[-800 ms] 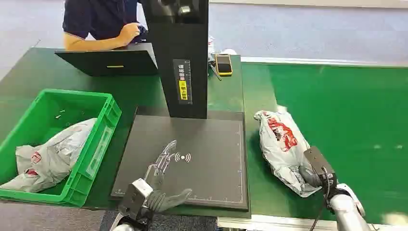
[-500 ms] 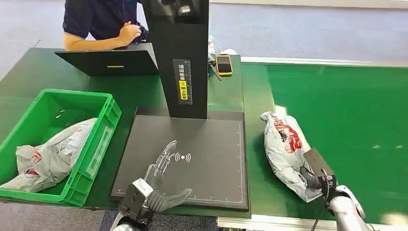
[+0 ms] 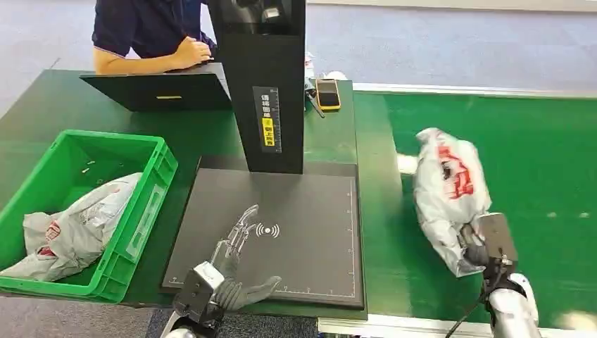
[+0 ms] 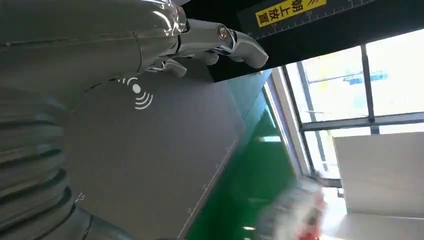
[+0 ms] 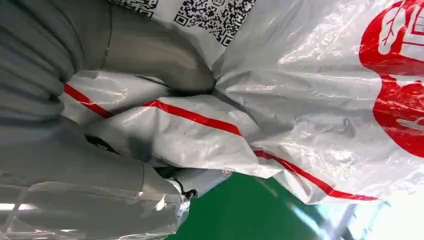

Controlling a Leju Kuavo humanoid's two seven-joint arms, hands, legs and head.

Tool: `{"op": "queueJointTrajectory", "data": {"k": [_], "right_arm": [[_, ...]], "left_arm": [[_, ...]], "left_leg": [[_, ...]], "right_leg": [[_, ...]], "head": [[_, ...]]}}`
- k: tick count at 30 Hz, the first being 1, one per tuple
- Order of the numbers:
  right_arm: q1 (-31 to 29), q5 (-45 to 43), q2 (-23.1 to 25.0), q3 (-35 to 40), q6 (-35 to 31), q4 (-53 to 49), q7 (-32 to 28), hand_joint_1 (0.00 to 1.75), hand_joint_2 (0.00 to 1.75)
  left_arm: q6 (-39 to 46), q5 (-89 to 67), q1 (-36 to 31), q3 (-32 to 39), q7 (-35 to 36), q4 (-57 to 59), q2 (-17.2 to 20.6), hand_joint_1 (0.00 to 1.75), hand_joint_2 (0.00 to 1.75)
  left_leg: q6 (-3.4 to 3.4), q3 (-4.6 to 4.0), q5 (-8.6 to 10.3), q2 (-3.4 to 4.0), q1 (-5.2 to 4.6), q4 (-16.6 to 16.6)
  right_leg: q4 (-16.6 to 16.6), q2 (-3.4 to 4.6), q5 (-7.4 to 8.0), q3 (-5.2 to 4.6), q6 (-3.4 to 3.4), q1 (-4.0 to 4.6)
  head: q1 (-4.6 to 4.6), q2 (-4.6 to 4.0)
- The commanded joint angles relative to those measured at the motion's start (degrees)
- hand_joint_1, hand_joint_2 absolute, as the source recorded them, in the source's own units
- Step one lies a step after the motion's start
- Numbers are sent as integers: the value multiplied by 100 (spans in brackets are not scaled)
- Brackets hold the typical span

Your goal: Moved the parcel from conveyor to table for the left to box.

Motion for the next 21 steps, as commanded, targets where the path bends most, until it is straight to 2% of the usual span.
{"op": "queueJointTrajectory", "data": {"k": [1,4,11,16,21], "right_arm": [[1137,-1989,1259,-1738,-416,-3482,-908,175,175],[1416,-2184,1546,-1692,-551,-4101,-1123,175,175],[1378,-2250,1511,-1622,-650,-4008,-1303,175,175],[1474,-2083,1515,-1101,-565,-4178,-1345,175,175],[1474,-2083,1515,-1101,-565,-4178,-1345,175,175]], "left_arm": [[-13,-2,-366,-46,-87,370,5,0,175],[-52,-7,-378,4,-120,402,-9,0,175],[-76,-20,-356,29,-134,381,-26,0,175],[-114,-57,-393,47,-156,424,-52,0,175],[-114,-57,-393,47,-156,424,-52,0,175]], "left_leg": [[-2,-7,4,-13,-2,-2],[-6,-3,5,-17,0,-10],[-3,1,4,-5,0,-10],[-3,4,4,3,1,-12],[-4,6,3,6,3,-11]], "right_leg": [[3,-18,-3,-5,-9,0],[-1,-26,-5,1,-16,3],[-6,-12,1,3,-9,5],[-7,-6,3,2,-11,1],[-7,-2,3,4,-10,2]], "head": [[2,0],[2,0],[4,0],[2,0],[2,0]]}}
